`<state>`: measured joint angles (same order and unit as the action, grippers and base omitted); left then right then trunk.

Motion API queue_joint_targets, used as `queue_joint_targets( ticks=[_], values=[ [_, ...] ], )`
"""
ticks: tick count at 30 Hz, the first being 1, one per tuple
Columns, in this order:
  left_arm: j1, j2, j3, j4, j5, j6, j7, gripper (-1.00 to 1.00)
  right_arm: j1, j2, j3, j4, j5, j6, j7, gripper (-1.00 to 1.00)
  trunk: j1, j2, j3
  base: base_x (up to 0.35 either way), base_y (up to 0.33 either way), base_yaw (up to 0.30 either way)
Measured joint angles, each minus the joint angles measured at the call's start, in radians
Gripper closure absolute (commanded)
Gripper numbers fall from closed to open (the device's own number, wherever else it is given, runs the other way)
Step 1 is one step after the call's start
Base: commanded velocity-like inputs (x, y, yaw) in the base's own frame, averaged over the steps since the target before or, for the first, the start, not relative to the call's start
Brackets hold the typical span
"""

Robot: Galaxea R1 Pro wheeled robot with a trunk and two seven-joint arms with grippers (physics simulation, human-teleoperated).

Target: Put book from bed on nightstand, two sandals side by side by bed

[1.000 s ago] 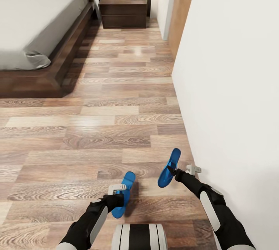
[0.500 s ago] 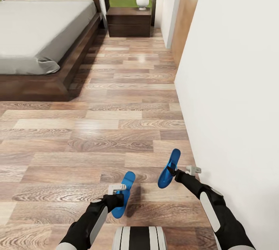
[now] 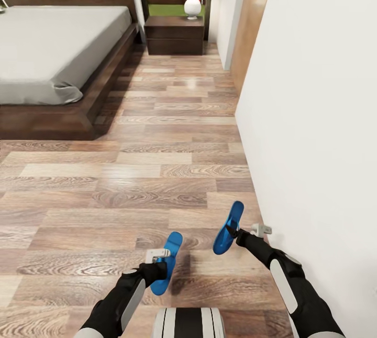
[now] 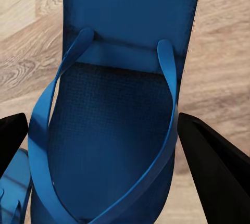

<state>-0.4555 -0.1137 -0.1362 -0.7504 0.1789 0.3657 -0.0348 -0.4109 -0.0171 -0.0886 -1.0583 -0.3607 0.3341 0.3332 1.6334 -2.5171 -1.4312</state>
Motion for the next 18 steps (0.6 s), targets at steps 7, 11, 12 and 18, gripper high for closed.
queue_joint_targets(
  ticks=[7,11,12,18],
  values=[
    [0.000,0.000,0.000,0.000,0.000,0.000,0.000,1.00,0.000,0.000,0.000,0.001,0.001,0.000,0.000,1.00,-0.002,0.001,0.019,0.000,0.000,0.109],
    [0.000,0.000,0.000,0.000,0.000,0.000,0.000,1.00,0.000,0.000,0.000,0.001,0.002,0.000,-0.001,1.00,-0.002,0.001,0.019,0.000,0.000,0.263],
    [0.000,0.000,0.000,0.000,0.000,0.000,0.000,1.00,0.000,0.000,0.000,0.001,0.002,0.000,-0.001,1.00,-0.002,0.001,0.019,0.000,0.000,0.278],
    [0.000,-0.001,0.000,0.000,0.000,0.000,0.000,1.00,0.000,0.000,0.000,0.000,0.004,-0.001,-0.001,1.00,-0.002,0.001,0.019,0.000,0.000,0.283]
  ],
)
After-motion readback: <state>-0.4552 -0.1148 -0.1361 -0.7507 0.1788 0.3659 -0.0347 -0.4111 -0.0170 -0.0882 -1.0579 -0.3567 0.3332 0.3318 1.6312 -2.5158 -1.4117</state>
